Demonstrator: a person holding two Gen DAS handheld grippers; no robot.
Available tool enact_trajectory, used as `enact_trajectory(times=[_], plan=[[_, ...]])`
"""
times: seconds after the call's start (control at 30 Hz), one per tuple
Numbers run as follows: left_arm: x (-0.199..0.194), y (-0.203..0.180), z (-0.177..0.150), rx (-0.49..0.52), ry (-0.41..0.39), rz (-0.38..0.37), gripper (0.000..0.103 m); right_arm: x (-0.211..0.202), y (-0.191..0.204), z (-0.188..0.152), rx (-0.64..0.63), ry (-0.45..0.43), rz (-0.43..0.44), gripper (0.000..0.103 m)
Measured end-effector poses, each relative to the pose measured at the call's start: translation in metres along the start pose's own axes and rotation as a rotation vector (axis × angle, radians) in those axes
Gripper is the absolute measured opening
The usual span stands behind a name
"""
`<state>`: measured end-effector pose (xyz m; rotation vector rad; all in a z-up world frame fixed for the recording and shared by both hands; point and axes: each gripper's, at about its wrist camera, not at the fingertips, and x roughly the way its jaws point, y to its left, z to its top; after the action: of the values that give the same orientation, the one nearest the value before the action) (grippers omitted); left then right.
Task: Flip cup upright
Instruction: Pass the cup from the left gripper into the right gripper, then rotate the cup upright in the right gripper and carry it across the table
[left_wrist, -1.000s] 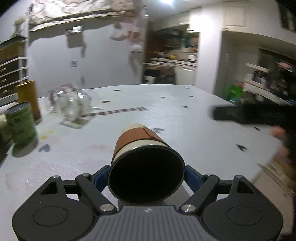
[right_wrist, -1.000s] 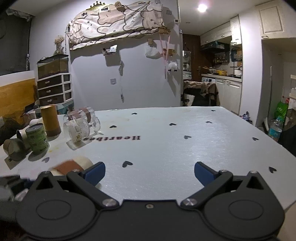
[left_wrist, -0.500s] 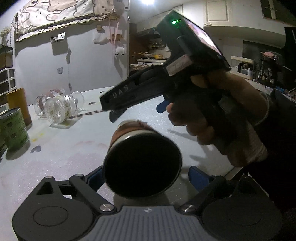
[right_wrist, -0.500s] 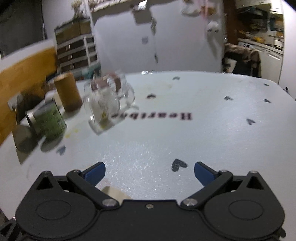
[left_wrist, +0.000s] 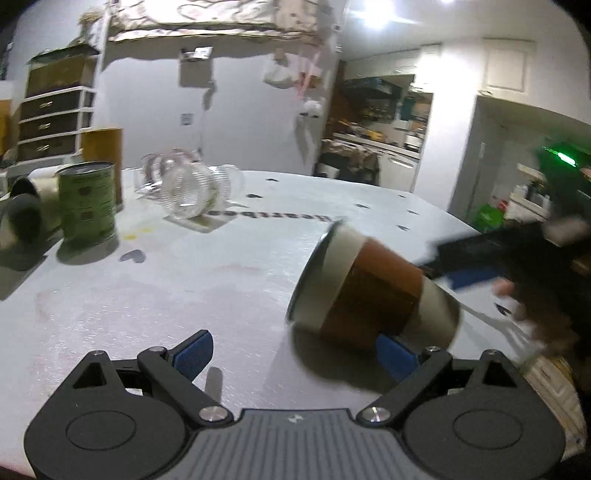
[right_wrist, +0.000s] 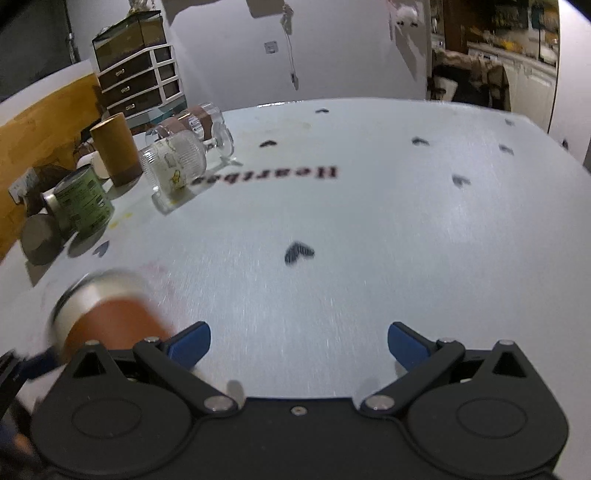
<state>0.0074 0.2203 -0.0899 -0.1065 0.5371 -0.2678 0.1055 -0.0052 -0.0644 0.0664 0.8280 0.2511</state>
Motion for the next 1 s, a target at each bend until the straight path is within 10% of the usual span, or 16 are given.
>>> enact_trajectory(times=[0.4, 0.6, 1.0], plan=[[-0.003, 0.01, 0.017, -0.118, -0.043, 0.01, 0.095, -0.022, -0.019, -0.032, 0.095, -0.013, 0.062, 0.103], [-0.013, -0.001, 0.022, -0.113, -0.07, -0.099, 0.095, -0.032, -0.031, -0.006, 0.218, -0.021, 0.242, 0.101], [0.001, -0.013, 0.017, -0.084, -0.005, -0.132, 0.095, 0.046, 0.021, 0.052, 0.159, 0.279, 0.404, 0.093]])
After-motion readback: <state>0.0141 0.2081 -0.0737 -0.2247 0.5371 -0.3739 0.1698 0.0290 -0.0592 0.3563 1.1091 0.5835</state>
